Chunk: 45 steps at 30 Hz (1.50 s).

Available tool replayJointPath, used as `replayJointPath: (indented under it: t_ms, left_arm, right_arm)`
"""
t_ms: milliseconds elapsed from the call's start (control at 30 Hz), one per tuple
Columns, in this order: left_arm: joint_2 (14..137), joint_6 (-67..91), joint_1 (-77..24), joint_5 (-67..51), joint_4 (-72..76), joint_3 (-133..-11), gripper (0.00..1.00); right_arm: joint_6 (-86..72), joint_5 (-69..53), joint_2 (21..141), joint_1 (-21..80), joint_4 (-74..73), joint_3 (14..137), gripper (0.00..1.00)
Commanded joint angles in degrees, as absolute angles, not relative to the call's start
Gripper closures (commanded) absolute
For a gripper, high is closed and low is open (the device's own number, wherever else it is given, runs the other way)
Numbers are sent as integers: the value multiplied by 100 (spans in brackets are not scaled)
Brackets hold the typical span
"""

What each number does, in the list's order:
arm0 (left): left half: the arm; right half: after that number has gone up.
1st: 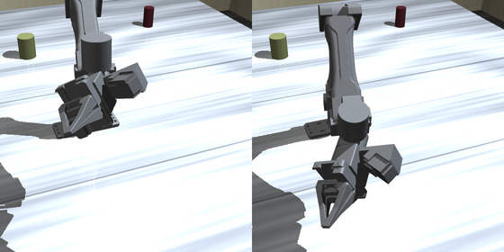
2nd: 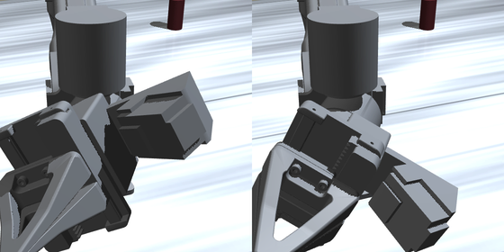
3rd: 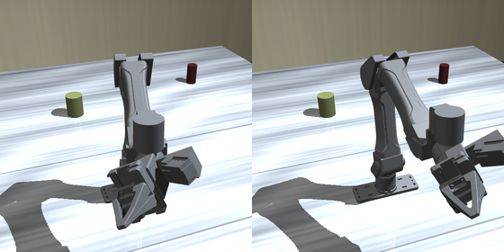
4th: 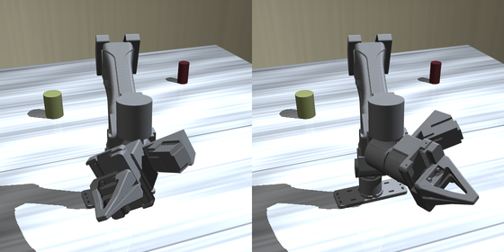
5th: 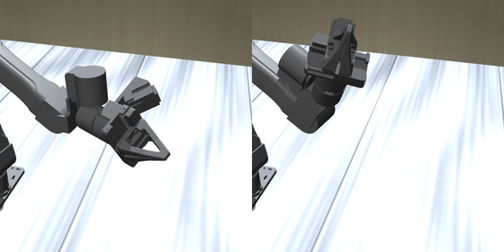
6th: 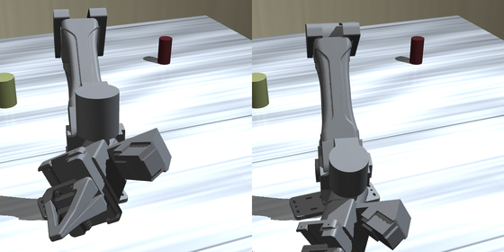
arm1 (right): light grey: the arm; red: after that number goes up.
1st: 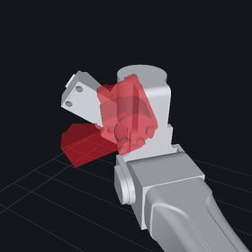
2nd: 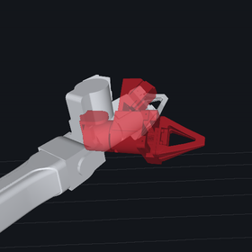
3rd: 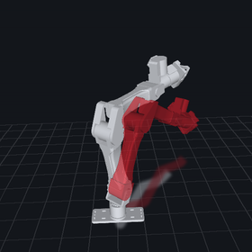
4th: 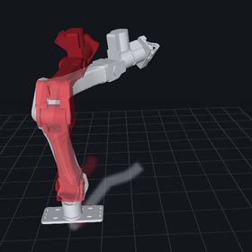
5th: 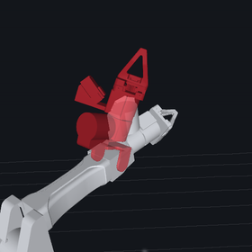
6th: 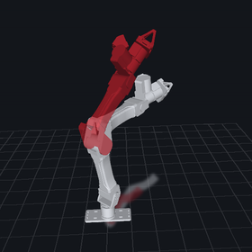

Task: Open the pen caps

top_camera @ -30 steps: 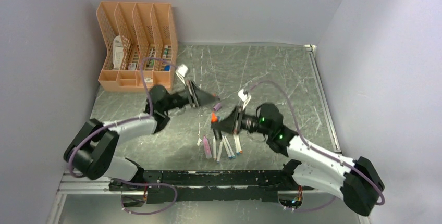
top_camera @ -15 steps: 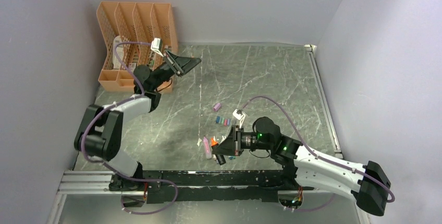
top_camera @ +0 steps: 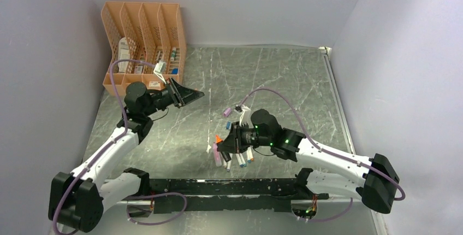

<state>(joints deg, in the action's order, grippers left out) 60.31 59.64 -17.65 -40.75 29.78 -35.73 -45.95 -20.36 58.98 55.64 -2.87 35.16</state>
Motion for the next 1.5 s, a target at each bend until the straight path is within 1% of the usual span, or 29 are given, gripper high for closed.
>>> replayJointPath:
  t_ms: [0, 233, 500, 767, 1000, 1267, 1467]
  left_arm:
    - [5660, 5122, -1793, -4022, 1008, -3690, 93]
    - [5867, 4932, -1793, -3983, 669, -3899, 93]
    - [6318, 4998, -1792, -4031, 1011, -3927, 93]
    - [6836, 4975, -1790, -4122, 1174, -4147, 93]
    - [7134, 5191, -1793, -4183, 1615, -4035, 93]
    - [7207, 5054, -1789, -4109, 1453, -4078, 93]
    - [7051, 5076, -1793, -4048, 1450, -3987, 93]
  right_arm:
    - [-4109, -1820, 5968, 5403, -693, 3754, 100]
    - [-3884, -2093, 6188, 5045, -777, 3757, 100]
    - [-3682, -2136, 6449, 4803, -977, 3911, 100]
    - [-3543, -2201, 6457, 4468, -1269, 3938, 100]
    - [-3449, -2170, 6382, 4215, -1419, 3878, 100]
    - [-3494, -2169, 6580, 3998, -1324, 3714, 100]
    - [-3929, -2219, 6937, 4009, -937, 3612, 100]
